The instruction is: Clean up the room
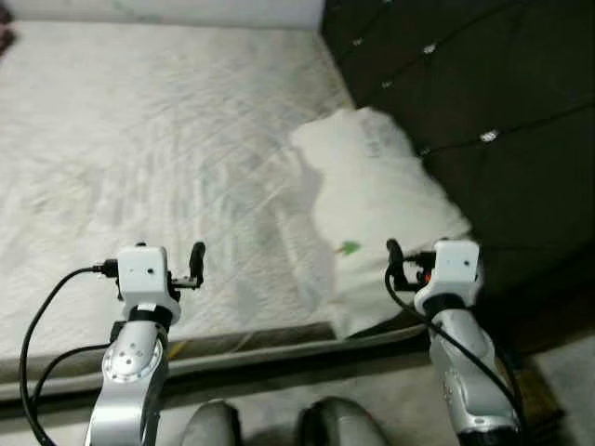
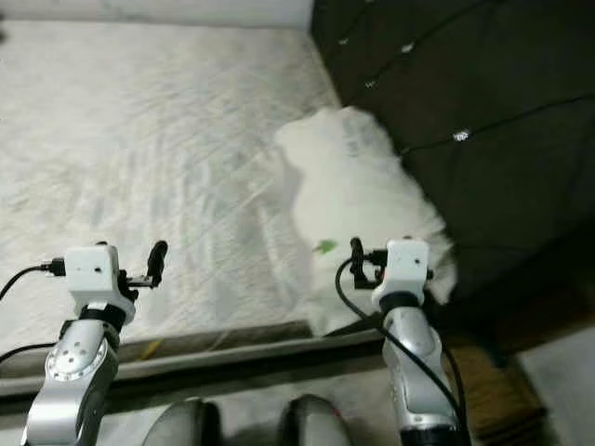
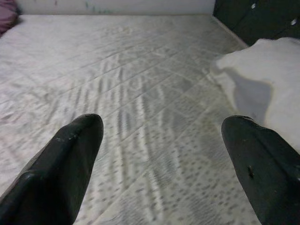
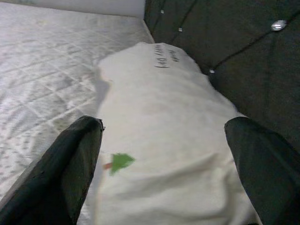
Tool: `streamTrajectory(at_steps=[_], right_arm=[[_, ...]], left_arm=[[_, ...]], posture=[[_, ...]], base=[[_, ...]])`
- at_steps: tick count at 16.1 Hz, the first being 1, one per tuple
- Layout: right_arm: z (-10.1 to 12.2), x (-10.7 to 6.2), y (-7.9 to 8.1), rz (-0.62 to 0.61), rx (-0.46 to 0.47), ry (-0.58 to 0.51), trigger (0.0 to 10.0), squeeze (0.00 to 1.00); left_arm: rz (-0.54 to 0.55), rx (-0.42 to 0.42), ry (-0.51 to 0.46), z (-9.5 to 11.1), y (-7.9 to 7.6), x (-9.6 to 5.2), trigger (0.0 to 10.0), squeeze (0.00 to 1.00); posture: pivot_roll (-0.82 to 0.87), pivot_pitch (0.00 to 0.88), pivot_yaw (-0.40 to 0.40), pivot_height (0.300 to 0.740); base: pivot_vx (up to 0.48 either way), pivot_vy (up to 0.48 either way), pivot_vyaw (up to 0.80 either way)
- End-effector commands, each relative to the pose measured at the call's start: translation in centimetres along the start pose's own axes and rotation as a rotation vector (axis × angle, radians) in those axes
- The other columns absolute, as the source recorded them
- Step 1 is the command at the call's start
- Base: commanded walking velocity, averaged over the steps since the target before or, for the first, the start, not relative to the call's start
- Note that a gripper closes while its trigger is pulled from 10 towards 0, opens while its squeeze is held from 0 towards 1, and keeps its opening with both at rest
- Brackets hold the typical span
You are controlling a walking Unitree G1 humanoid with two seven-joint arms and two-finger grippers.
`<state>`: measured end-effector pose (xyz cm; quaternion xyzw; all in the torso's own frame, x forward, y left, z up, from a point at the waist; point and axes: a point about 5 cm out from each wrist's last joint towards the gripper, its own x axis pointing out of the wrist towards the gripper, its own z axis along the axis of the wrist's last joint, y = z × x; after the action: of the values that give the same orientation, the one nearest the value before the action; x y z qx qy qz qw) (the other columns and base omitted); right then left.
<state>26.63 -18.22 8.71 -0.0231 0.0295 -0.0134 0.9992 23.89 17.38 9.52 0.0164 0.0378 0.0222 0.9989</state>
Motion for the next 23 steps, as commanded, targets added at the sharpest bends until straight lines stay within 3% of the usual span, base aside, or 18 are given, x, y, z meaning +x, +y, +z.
streamTrajectory(at_steps=[1, 23], right_arm=[[-0.34, -0.38, -0.98, -0.027, -0.012, 0.015, 10.0, 0.00], [-0.37, -0.26, -0.75, -0.004, -0.013, 0.018, 10.0, 0.00]], left_arm=[[-0.018, -0.009, 0.007, -0.12, -0.64, -0.03, 10.0, 0.00], [-0.026, -0.028, 0.031, -0.31, -0.68, 0.23, 10.0, 0.00]], posture=[[0.04, 0.149, -0.060, 0.740], [0.03, 0.156, -0.062, 0.740]], base=[[0.000, 0.480, 0.00], [0.000, 0.480, 0.00]])
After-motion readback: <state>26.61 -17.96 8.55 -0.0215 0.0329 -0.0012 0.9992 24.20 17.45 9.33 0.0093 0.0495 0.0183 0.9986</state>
